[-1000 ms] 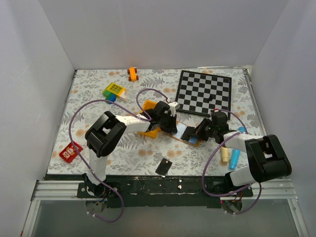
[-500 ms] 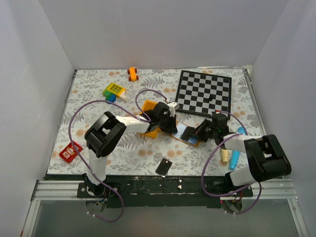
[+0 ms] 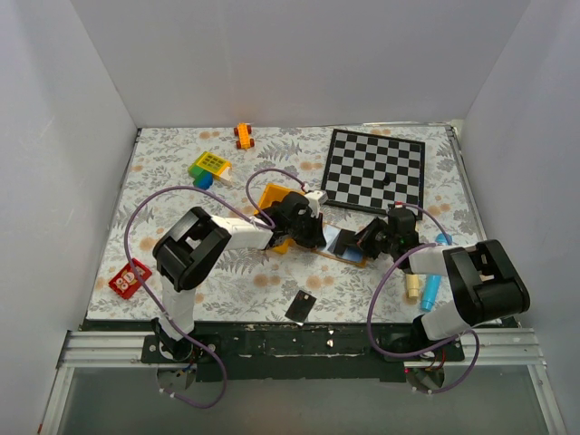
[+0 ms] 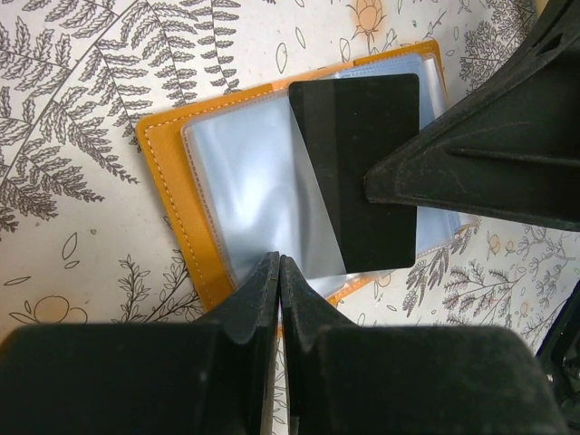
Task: Put the credit cards into the card holder
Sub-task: Insert the credit card into the card slot.
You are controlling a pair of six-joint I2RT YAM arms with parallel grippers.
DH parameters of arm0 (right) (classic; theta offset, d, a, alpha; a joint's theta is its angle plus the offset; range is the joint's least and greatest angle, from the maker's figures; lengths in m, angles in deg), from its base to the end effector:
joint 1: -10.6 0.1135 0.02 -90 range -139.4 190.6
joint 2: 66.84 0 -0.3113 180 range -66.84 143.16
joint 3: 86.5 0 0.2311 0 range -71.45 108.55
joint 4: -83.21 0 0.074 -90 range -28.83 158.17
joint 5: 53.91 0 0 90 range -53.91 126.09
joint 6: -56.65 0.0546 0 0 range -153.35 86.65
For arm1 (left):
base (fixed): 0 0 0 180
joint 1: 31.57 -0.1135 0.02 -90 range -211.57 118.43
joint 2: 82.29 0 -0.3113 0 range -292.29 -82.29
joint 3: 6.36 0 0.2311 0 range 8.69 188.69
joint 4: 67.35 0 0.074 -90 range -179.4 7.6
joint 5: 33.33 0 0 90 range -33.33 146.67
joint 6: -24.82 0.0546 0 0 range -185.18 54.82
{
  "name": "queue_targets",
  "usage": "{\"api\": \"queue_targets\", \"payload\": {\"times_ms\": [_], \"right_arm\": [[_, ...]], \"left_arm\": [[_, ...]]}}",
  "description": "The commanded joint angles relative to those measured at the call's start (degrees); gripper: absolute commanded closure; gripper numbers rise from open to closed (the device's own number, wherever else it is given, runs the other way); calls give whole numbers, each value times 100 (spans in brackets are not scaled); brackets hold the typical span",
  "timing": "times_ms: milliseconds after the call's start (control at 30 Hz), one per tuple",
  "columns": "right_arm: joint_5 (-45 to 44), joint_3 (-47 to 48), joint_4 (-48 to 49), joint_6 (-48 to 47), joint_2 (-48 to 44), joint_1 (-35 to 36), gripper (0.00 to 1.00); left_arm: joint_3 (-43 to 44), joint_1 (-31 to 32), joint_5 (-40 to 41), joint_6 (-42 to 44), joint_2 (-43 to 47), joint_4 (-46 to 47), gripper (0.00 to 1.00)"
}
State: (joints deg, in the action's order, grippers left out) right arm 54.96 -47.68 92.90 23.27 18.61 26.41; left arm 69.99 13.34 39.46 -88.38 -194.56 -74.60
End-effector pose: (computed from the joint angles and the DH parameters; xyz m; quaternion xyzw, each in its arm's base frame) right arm 0.2400 0.0863 0.1803 0.2391 0.8527 0.3787 0.2688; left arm 0.2840 -0.3059 0.1797 0.2293 0.8799 -0.3338 0.2486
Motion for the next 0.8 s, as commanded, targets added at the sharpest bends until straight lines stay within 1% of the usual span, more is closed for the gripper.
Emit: {"api": "queue_targets", "payload": {"times_ms": [0,333,767], "right_arm": [[-235,-259,-337,-125,174,45,99],[99,-408,-214,-81,121,45,99],[362,-373,-311,-213,112,45,99]], "left_arm": [[-320,133,25,-9,3,-647,100],[-347,141,60,9,29,-638,100],[-311,141,104,44,3,-665,100]]}}
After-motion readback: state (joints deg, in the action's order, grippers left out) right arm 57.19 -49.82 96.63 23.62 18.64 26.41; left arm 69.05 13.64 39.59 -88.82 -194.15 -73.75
